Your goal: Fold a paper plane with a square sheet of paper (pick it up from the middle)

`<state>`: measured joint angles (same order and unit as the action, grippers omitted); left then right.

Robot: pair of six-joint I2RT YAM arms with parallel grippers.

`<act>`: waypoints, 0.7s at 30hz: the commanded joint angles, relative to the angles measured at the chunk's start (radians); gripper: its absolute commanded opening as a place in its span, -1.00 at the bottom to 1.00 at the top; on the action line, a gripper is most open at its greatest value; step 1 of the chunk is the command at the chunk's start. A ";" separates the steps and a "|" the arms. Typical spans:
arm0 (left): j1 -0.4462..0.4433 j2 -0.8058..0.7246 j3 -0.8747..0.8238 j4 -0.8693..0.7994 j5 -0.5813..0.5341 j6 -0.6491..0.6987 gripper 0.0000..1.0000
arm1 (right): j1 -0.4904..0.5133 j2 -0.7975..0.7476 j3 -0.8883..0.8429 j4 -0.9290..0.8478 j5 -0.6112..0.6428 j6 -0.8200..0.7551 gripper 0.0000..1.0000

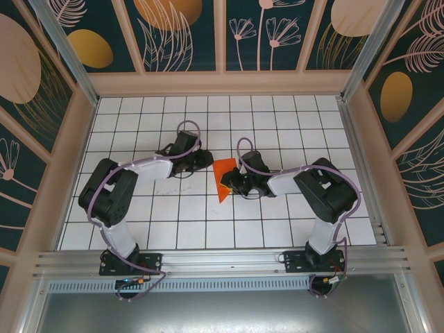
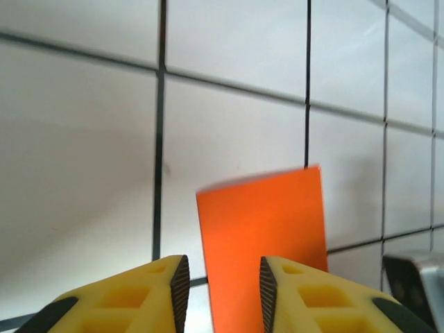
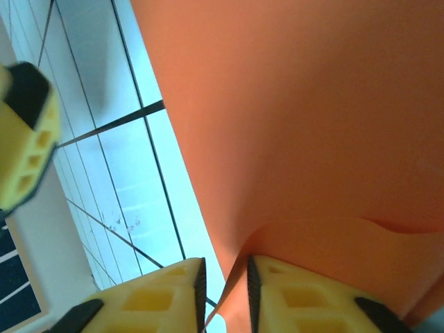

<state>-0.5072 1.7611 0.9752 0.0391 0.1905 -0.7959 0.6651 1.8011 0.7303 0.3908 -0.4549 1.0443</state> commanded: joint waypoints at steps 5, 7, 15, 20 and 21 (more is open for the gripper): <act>0.025 -0.102 -0.080 -0.013 -0.033 -0.044 -0.19 | 0.004 0.022 0.000 -0.063 0.042 -0.023 -0.27; 0.024 -0.112 -0.101 0.015 0.001 -0.050 -0.18 | 0.002 0.020 -0.003 -0.067 0.044 -0.024 -0.25; 0.022 -0.150 -0.167 0.092 0.105 -0.063 -0.19 | 0.002 0.016 -0.013 -0.071 0.048 -0.029 -0.14; 0.006 -0.162 -0.194 0.116 0.141 -0.065 -0.25 | -0.001 0.014 -0.016 -0.080 0.053 -0.031 -0.16; 0.002 -0.163 -0.198 0.121 0.147 -0.066 -0.28 | -0.002 0.013 -0.017 -0.084 0.054 -0.031 -0.19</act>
<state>-0.4911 1.6241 0.7937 0.1154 0.2924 -0.8505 0.6670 1.7943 0.7353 0.3977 -0.4618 1.0443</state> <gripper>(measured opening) 0.366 0.411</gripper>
